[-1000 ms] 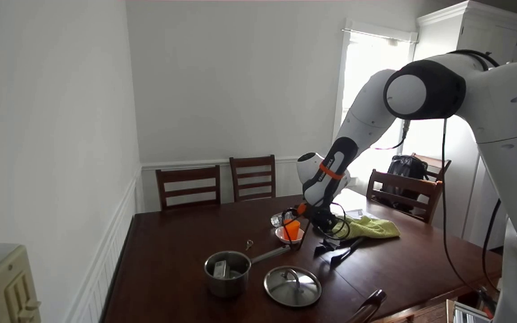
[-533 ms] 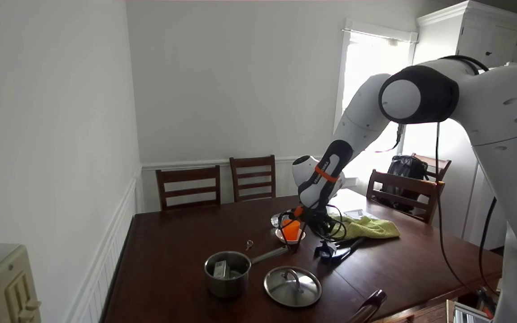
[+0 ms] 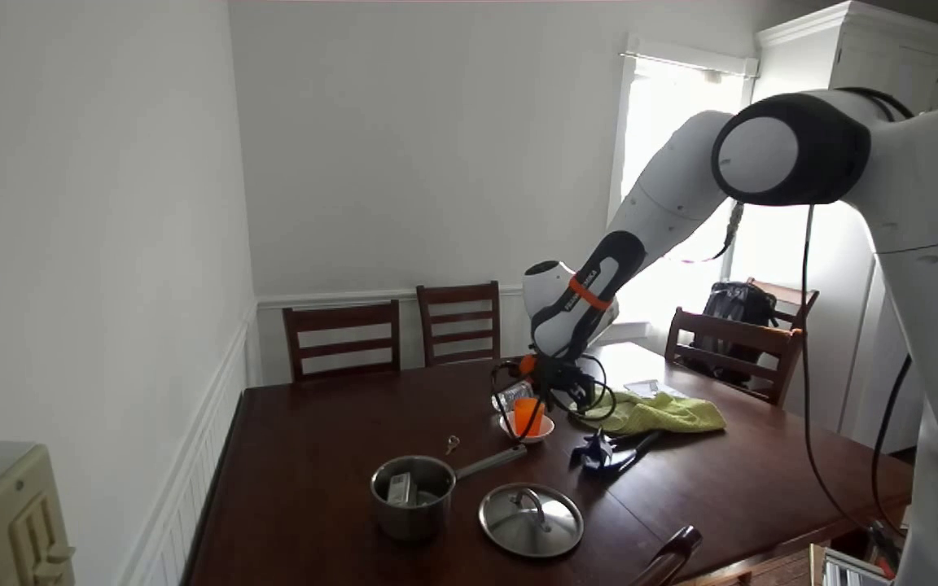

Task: Move the silver object from the pot to the table

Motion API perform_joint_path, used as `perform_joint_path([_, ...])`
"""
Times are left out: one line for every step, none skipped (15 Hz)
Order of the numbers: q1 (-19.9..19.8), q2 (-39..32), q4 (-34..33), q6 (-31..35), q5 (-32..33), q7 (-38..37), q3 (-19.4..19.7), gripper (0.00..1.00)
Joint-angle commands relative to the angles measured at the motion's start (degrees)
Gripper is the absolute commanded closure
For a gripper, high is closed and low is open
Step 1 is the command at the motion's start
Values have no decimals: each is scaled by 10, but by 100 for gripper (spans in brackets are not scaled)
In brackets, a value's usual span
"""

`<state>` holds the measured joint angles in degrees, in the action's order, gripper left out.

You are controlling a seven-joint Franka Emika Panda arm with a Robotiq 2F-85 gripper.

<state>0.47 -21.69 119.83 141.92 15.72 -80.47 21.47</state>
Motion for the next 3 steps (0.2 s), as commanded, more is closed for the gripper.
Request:
perform_joint_path([-12,24,3,-2,3,15,-21,19])
perform_joint_path([-13,48,9,-2,-1,28,-31,10])
perform_joint_path([-15,68,17,-4,-2,35,-39,4])
